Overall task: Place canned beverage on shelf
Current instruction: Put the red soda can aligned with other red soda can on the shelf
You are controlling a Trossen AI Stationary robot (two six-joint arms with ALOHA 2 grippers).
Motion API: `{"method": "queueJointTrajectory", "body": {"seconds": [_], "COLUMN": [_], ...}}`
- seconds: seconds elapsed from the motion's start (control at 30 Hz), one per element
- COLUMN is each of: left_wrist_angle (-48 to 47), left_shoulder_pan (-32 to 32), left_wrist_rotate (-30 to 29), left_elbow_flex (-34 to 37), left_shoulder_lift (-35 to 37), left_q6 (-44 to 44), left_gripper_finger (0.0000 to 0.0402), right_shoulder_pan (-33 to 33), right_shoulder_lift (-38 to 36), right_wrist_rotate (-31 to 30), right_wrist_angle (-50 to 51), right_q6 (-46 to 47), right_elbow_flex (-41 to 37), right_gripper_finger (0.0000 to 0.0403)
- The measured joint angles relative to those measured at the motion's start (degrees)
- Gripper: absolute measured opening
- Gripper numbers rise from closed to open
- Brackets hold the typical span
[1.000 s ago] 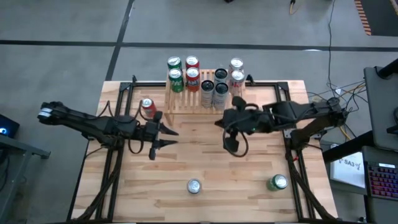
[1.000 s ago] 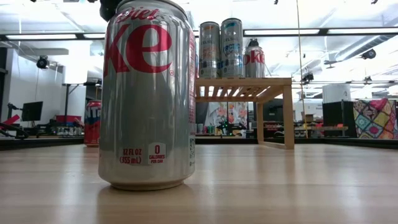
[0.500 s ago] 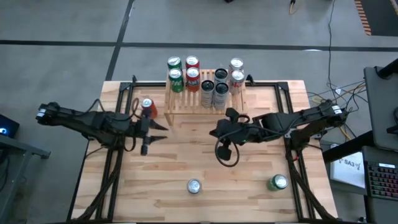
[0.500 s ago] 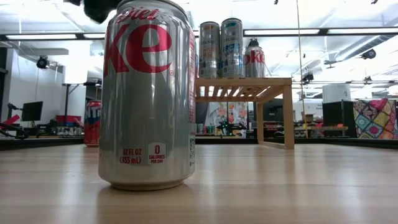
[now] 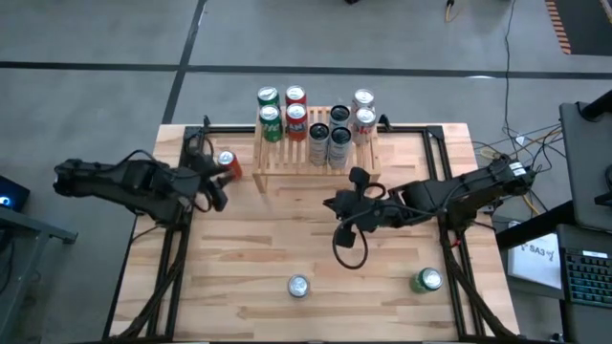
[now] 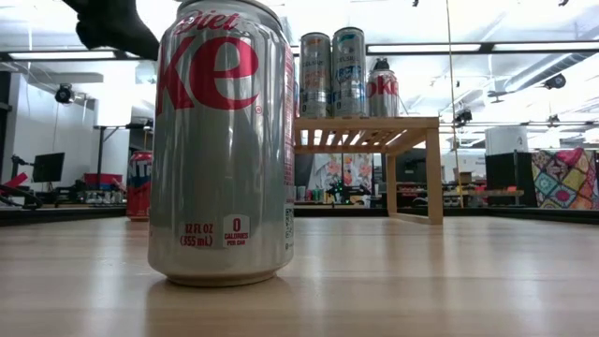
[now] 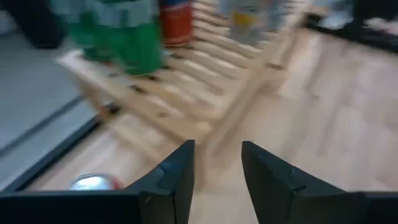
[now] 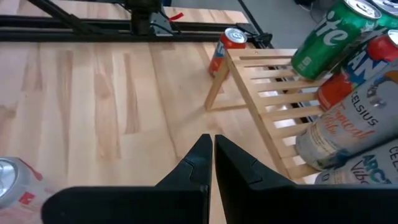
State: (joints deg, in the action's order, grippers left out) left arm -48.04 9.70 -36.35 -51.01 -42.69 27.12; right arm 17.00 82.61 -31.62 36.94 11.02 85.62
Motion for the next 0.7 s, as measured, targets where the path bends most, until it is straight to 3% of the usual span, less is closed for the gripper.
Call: {"method": "queueJointTrajectory", "body": {"seconds": [0.2,0.33,0.6,0.7], "left_wrist_angle": [-8.6,-11.26,-13.74,-13.38], "left_shoulder_pan": [-5.47,-11.38,-29.83,-37.09], "left_wrist_rotate": [2.18,12.04,25.46,27.85], "left_elbow_flex": [-3.53,-3.46,-2.91,-3.4], "left_shoulder_lift": [-2.87,-5.03,-12.02,-14.76], "left_q6": [-4.47,-11.01,-22.8,-26.98], "left_gripper_finger": [0.0079,0.0051,0.0019,0.001], "right_shoulder_pan": [-0.01,-0.01,-0.03,-0.03], "right_shoulder_lift": [-0.02,-0.02,-0.04,-0.04], "right_wrist_rotate": [0.08,0.09,0.12,0.13], "right_wrist_angle": [0.93,2.06,1.99,2.07], "right_q6": [-2.91,-3.53,-4.95,-5.03], "right_elbow_flex": [0.02,-0.08,-1.49,-1.73], "right_gripper_finger": [0.0009,0.0009,0.0009,0.0009]}}
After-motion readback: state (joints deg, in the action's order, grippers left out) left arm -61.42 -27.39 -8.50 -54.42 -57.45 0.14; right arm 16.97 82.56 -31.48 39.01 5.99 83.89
